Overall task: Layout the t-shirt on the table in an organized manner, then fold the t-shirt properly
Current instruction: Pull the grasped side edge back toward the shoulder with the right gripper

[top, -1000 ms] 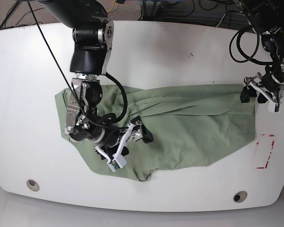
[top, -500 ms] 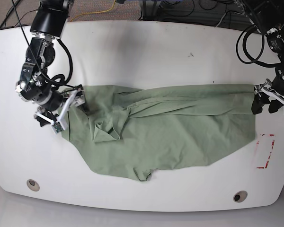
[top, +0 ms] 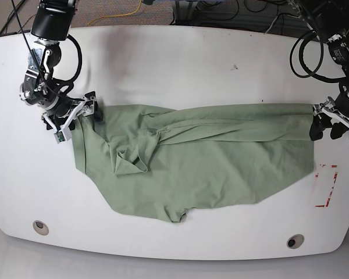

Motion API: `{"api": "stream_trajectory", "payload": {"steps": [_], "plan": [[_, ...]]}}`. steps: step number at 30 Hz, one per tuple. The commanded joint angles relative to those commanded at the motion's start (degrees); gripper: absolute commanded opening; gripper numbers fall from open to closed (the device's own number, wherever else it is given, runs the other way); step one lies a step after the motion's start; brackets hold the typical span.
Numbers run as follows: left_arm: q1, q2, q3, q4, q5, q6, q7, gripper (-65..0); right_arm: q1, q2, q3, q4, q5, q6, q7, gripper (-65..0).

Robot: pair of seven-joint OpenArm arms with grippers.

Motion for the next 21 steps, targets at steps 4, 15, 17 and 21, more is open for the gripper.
{"api": "stream_trajectory", "payload": {"steps": [4, 15, 17, 21], "plan": [[0.97, -1.14, 0.18, 0.09, 0.09, 0.00, -0.09, -20.4, -0.09, -0.09, -0.09, -3.16, 0.00, 0.00, 2.20, -7.5], [0.53, -0.62, 3.52, -0.09, 11.78, 0.00, -0.09, -20.4, -0.35, -0.26, -0.09, -5.27, 0.00, 0.00, 4.13, -47.7], [0.53, -0.62, 5.45, -0.09, 13.01, 0.00, -0.18, -20.4, -0.35, -0.26, -0.09, -5.27, 0.00, 0.00, 4.13, -58.7], [0.97, 0.09, 7.56, -0.09, 14.24, 0.00, -2.11, -20.4, -0.35, -0.26, -0.09, -5.27, 0.00, 0.00, 3.87, -64.2]]}}
